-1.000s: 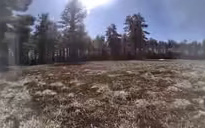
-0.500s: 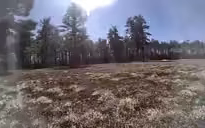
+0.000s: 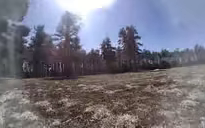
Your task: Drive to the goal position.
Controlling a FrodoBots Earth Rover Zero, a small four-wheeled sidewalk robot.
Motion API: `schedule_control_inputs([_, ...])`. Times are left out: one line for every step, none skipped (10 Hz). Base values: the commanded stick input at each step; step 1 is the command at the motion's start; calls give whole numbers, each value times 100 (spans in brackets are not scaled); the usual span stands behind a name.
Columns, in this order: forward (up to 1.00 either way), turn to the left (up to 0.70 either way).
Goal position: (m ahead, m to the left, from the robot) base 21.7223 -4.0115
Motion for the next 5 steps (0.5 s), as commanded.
schedule_control_inputs([70,-35])
schedule_control_inputs([70,-27])
schedule_control_inputs([70,-2])
schedule_control_inputs([70,0])
schedule_control_inputs([70,0])
